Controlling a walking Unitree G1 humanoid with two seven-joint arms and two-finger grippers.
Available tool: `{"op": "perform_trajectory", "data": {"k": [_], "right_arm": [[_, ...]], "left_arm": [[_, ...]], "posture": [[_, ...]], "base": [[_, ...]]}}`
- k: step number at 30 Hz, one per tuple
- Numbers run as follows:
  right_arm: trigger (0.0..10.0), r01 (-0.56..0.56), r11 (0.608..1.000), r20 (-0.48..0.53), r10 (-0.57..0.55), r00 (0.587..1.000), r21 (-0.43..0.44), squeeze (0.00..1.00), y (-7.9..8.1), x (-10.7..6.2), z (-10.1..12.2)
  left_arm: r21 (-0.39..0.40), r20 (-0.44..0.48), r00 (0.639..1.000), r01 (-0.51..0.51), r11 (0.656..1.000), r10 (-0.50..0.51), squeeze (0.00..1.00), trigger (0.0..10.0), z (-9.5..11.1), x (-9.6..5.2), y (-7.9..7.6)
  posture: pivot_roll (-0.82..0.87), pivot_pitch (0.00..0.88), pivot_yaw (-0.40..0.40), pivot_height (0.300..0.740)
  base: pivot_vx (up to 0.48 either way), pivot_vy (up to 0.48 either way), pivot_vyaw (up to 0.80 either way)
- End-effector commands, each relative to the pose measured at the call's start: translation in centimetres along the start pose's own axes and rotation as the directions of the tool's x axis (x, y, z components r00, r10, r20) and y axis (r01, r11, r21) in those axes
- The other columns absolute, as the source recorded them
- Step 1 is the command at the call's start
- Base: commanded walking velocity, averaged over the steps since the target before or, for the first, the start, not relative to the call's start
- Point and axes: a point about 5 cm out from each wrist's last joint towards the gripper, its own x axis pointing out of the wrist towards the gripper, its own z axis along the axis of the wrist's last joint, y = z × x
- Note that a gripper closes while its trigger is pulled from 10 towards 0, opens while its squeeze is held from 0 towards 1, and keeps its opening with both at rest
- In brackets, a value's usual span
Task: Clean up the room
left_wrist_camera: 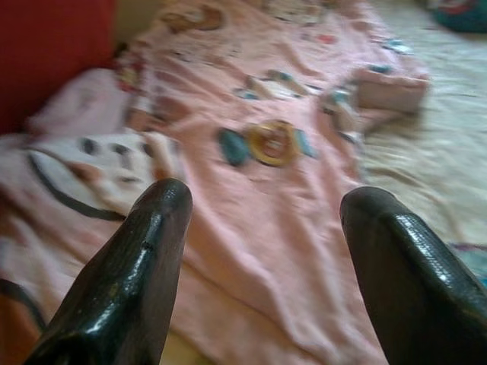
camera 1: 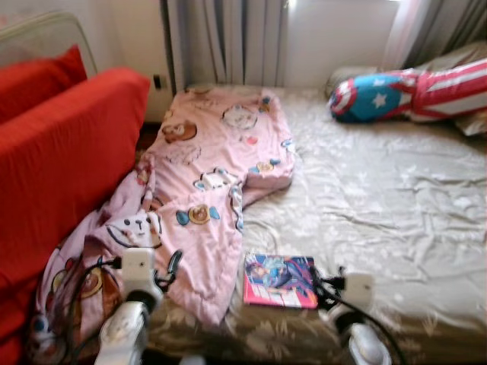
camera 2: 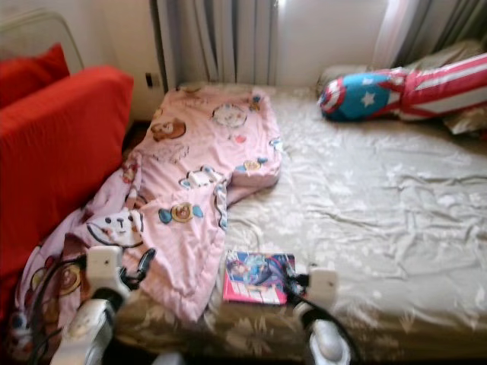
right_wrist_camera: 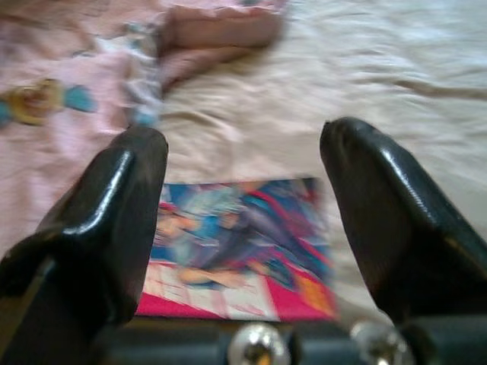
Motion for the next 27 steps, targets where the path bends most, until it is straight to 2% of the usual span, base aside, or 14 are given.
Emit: {"op": "perform_trajectory", "data": {"k": [1, 4, 18, 22, 27], "right_arm": [[10.0, 0.03, 0.999, -0.014, -0.03, 0.999, -0.015, 0.0, -1.08, -0.47, -0.34], [10.0, 0.035, 0.999, -0.014, -0.035, 0.999, -0.004, 0.0, -1.04, -0.5, -0.39], [10.0, 0.074, 0.997, 0.003, -0.074, 0.997, 0.002, 0.0, -1.58, -0.53, -0.2], [10.0, 0.07, 0.997, -0.025, -0.07, 0.997, -0.011, 0.0, -1.48, -0.43, -0.43], [10.0, 0.067, 0.998, -0.039, -0.068, 0.997, -0.014, 0.0, -1.36, -0.49, -0.68]], "left_arm": [[-0.001, -0.004, 1.0, 0.015, 1.0, -0.015, 0.0, 10.0, 0.01, 0.14, -0.62], [0.001, -0.006, 1.0, 0.014, 1.0, -0.014, 0.0, 10.0, -0.04, 0.09, -0.65], [-0.007, 0.0, 0.999, 0.037, 0.999, -0.037, 0.0, 10.0, 0.02, 0.05, -1.02], [-0.009, 0.001, 0.999, 0.042, 0.999, -0.042, 0.0, 10.0, 0.03, 0.06, -1.06], [-0.009, 0.003, 0.999, 0.047, 0.999, -0.047, 0.0, 10.0, 0.1, 0.02, -1.15]], "posture": [[0.02, 0.0, -0.02, 0.655], [0.02, 0.0, -0.021, 0.655], [0.01, 0.0, -0.018, 0.655], [0.01, 0.0, -0.018, 0.655], [0.01, 0.0, -0.016, 0.62]], "base": [[0.311, 0.0, 0.8], [0.298, 0.0, 0.0], [0.0, 0.0, 0.0], [0.0, 0.0, 0.0], [0.0, 0.0, 0.0]]}}
